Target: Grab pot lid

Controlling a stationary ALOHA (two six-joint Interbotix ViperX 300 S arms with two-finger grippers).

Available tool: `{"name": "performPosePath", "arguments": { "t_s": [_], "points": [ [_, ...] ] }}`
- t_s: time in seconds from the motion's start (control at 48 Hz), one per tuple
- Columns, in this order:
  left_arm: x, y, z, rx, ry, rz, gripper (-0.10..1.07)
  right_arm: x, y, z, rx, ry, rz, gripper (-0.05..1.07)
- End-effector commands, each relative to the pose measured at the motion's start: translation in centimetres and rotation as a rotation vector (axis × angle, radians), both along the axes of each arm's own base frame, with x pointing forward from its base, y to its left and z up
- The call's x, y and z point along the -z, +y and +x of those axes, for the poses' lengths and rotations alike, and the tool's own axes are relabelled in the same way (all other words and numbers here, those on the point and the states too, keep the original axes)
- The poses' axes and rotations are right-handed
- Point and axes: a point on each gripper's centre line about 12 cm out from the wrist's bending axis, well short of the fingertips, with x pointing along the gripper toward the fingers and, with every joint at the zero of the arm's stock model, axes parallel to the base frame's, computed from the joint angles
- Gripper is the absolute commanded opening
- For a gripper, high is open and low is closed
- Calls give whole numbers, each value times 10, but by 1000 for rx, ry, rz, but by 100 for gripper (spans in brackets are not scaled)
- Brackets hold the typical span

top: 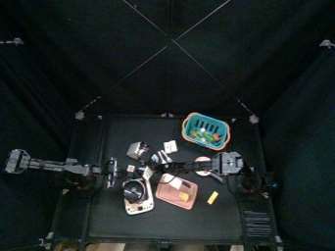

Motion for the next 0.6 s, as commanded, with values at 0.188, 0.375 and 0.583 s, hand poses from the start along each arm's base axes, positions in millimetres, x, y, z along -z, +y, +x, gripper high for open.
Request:
{"name": "performPosePath", "arguments": {
  "t_s": [0.188, 0.375, 0.583],
  "points": [
    [-28, 0, 13, 3, -77, 11, 25, -46, -6, -68, 30, -1, -54, 94],
    [-44, -10, 21, 41, -72, -13, 35, -51, -16, -117, 88, 33, -70, 94],
    [-50, -31, 31, 101, 33, -104, 61, -48, -33, -147, 134, 59, -77, 94]
  ]
}}
